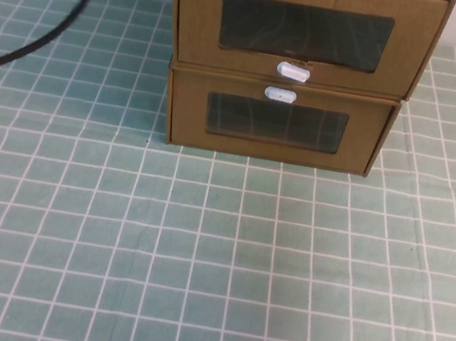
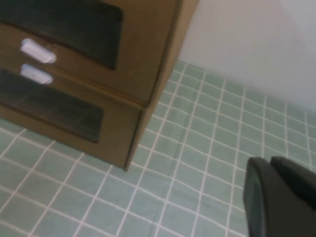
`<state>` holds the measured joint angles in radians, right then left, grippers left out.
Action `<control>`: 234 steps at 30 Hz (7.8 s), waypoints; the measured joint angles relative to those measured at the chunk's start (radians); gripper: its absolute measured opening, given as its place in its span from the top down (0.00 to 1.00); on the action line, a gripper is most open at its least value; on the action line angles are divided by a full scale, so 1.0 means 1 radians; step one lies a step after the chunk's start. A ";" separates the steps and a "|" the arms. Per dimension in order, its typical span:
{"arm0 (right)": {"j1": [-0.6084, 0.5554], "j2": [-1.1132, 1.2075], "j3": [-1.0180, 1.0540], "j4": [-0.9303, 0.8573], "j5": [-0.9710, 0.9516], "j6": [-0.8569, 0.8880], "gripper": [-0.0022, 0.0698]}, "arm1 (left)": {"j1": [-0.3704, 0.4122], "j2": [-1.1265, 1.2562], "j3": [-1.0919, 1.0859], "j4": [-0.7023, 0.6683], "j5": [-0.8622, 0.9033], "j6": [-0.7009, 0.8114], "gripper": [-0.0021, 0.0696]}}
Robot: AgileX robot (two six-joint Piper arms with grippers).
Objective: Open the shoe box
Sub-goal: 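Pull the top drawer of the cardboard box fully open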
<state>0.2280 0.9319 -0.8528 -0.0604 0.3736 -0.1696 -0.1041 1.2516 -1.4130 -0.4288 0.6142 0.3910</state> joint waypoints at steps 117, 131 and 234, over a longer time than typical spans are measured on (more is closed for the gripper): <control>0.428 0.823 -0.365 -1.607 -0.048 1.003 0.56 | -0.260 0.827 -0.803 -0.196 0.258 0.138 0.98; 0.428 0.836 -0.376 -1.614 -0.143 0.962 0.56 | -0.260 0.827 -0.803 -0.194 0.258 0.138 0.98; 0.806 0.224 -0.199 -0.412 0.180 0.516 0.37 | -0.260 0.856 -1.008 -0.124 0.559 0.018 0.98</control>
<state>1.0341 1.1557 -1.0518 -0.4728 0.5531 0.3465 -0.3642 2.1078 -2.4211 -0.5527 1.1728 0.4094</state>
